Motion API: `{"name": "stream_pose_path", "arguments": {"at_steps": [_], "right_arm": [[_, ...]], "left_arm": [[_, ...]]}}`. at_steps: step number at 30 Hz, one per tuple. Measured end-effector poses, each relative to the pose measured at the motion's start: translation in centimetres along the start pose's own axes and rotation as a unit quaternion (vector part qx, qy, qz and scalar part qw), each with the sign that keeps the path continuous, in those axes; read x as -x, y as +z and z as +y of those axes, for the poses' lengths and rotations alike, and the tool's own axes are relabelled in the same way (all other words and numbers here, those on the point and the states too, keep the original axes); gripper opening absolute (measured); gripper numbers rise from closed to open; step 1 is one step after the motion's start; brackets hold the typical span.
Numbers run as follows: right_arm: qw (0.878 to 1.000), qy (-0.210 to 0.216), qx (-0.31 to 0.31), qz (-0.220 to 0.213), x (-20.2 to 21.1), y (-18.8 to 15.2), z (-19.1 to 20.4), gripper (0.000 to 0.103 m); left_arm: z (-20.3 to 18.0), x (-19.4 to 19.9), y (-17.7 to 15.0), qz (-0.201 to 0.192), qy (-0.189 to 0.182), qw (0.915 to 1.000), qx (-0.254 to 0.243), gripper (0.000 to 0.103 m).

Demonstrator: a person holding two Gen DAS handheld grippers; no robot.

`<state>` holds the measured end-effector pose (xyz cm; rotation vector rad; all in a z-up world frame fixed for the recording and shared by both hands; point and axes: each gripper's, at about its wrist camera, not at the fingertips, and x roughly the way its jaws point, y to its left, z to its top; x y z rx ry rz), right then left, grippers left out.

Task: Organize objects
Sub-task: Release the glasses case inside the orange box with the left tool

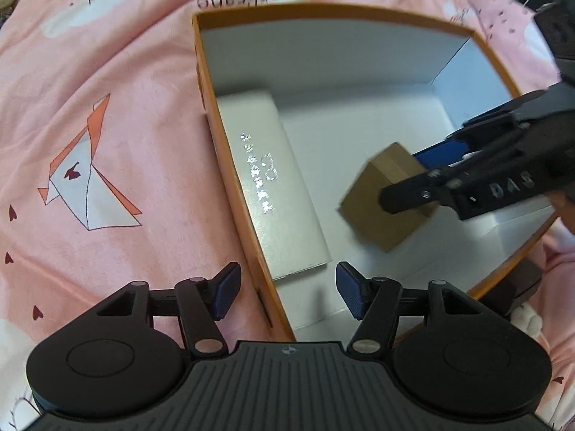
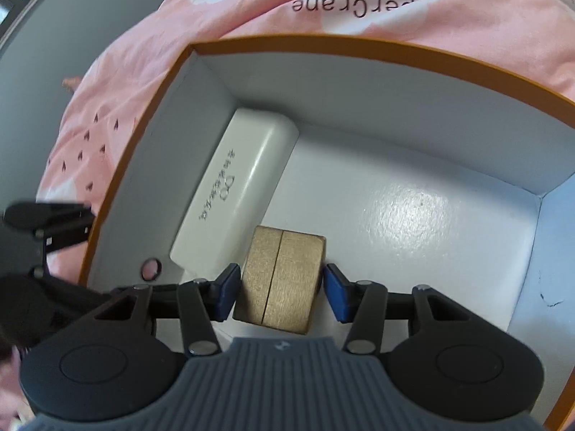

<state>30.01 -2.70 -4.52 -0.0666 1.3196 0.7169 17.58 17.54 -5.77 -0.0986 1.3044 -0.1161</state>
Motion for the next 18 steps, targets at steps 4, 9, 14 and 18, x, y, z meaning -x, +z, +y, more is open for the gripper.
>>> {"name": "stream_pose_path", "arguments": {"at_steps": [4,9,14,18], "right_arm": [[0.999,-0.009,0.032,0.023,-0.3,-0.2,0.6,0.051],[0.998,-0.011,0.039,0.043,-0.3,-0.5,0.6,0.052],[0.998,-0.009,0.028,0.058,-0.5,-0.9,0.3,0.059],[0.997,-0.008,0.027,0.067,-0.5,-1.0,0.2,0.064]], "left_arm": [[-0.4,-0.8,0.5,0.028,0.02,0.9992,-0.021,0.071],[-0.9,-1.5,0.7,0.035,0.062,0.9967,-0.038,0.068],[-0.8,-1.0,0.8,0.003,0.098,0.9946,-0.031,0.06],[-0.5,-0.7,0.7,0.0,0.092,0.9955,-0.022,0.059]]}}
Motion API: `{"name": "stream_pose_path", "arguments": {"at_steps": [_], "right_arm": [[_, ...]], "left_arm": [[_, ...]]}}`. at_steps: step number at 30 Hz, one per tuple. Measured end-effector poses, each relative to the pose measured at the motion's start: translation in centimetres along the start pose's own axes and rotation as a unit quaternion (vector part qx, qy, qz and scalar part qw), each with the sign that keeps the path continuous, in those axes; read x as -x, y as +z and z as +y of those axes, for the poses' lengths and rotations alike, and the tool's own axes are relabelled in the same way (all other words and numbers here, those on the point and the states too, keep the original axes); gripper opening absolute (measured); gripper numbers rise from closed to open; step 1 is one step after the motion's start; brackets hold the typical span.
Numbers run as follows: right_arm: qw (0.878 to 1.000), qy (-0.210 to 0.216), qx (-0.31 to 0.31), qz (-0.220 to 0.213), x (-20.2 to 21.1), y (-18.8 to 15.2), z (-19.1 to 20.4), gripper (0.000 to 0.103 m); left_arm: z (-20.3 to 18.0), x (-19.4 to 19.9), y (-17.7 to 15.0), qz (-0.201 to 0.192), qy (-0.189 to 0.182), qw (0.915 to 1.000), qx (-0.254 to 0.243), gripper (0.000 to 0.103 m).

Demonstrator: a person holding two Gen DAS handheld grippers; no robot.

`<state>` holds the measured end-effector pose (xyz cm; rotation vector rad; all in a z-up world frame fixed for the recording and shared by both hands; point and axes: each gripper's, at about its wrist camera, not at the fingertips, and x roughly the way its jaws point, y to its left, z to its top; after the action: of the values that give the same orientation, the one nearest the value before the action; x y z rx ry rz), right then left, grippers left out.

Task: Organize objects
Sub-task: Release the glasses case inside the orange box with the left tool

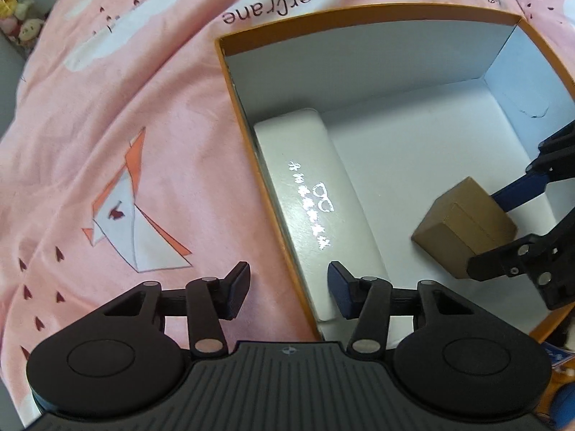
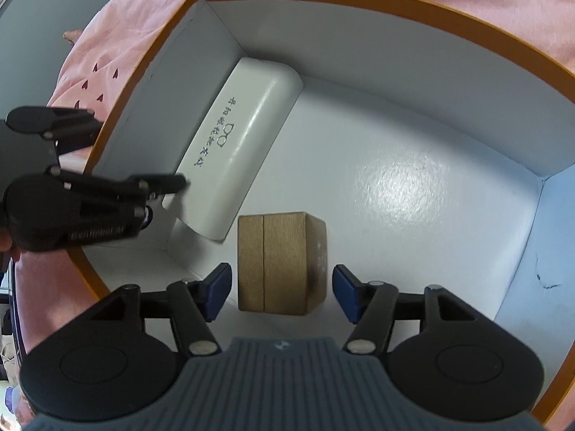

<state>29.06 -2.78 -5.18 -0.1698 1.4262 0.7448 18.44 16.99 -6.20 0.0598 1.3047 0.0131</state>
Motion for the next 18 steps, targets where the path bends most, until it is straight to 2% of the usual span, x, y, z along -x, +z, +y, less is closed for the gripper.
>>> {"name": "stream_pose_path", "arguments": {"at_steps": [1,2,4,8,11,14,18], "right_arm": [[1.0,0.0,0.0,0.0,0.1,0.0,0.0,0.064],[1.0,0.001,0.0,0.0,0.2,0.1,0.0,0.065],[1.0,0.0,0.004,-0.002,0.3,0.1,0.2,0.065],[1.0,-0.001,0.007,0.0,0.1,0.5,0.5,0.065],[1.0,0.002,0.009,0.002,-0.1,0.6,0.6,0.065],[1.0,0.003,0.006,0.009,-0.4,0.7,0.4,0.065],[1.0,0.007,0.002,0.019,-0.9,0.6,0.3,0.062]], "left_arm": [[0.1,0.2,-0.1,0.003,-0.017,0.9998,0.002,0.06],[0.0,0.3,-0.3,0.011,-0.034,0.9994,-0.001,0.066],[-0.4,0.1,-0.6,0.036,-0.05,0.9979,-0.021,0.07],[-1.2,-0.6,-1.0,0.054,-0.022,0.9973,-0.046,0.07],[-1.2,-1.1,-1.2,0.065,-0.03,0.9966,-0.041,0.07],[-1.3,-0.8,-1.5,0.045,-0.012,0.9979,-0.045,0.069],[-1.4,-0.5,-2.1,0.038,-0.012,0.9984,-0.04,0.066]]}}
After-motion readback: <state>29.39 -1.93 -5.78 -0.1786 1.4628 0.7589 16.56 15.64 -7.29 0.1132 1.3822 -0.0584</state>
